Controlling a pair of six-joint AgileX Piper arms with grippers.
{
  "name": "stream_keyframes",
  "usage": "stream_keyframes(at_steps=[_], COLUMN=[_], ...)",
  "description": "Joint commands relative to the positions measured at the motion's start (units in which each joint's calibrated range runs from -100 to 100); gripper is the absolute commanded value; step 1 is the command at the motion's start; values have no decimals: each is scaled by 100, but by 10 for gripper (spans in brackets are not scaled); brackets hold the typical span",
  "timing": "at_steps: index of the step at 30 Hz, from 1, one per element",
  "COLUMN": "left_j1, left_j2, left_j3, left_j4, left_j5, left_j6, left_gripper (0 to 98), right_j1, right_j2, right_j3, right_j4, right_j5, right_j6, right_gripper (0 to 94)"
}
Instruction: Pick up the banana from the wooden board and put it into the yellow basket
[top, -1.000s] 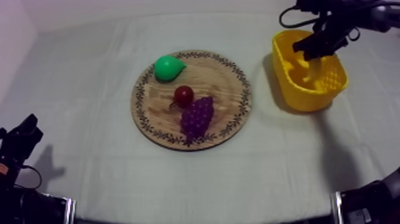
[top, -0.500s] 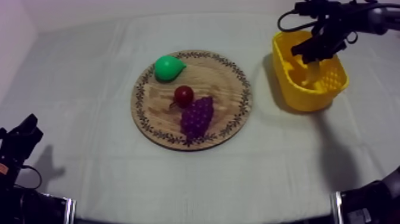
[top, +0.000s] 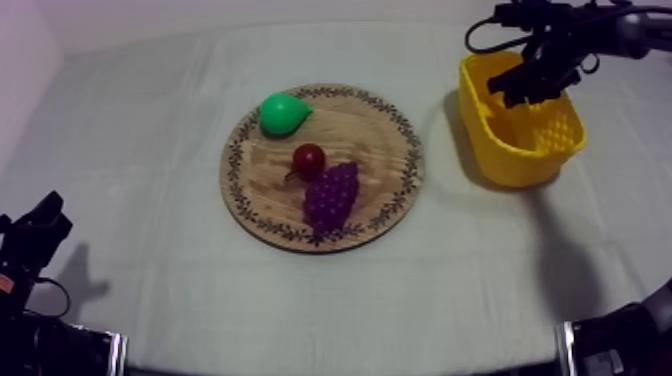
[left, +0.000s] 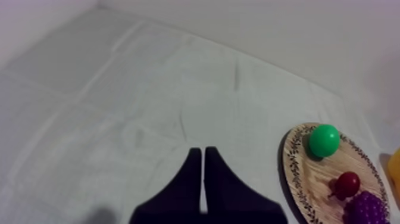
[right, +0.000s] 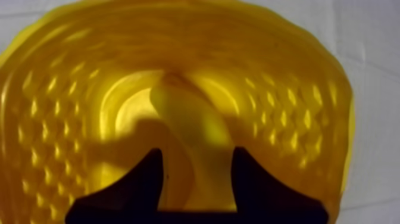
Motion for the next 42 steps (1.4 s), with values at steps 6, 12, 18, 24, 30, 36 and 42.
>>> stream_keyframes(at_steps=[6,12,18,24,30,36,42], left_j1=[-3,-3,-3,-3,-3,-3,-3], left_j2=[-3,-3,-3,-3,-3,-3,-3], left_j3=[3,3,3,3,3,3,3], left_j4=[2,2,2,2,2,2,2], left_j5=[-2,-2,-2,-2,-2,-2,-2], left_j6=[0,0,0,0,0,0,0], left_gripper=[1,1,1,1,1,1,1], right_j1=[5,28,101,19,-244,-431,-182], right_j2=[-53,-235,-658,-1569,-2953,-4621,-6470], right_j3=[28,21,-68,159,1097,2805,4763], right_j4=[-10,-28,-179,-39,444,746,-357], right_j5=[-31,-35,-64,-242,-531,-1297,-2501], right_j6=[5,-69,21,-137,-735,-1279,-325], right_gripper=[233,41,15,59,25,8,6])
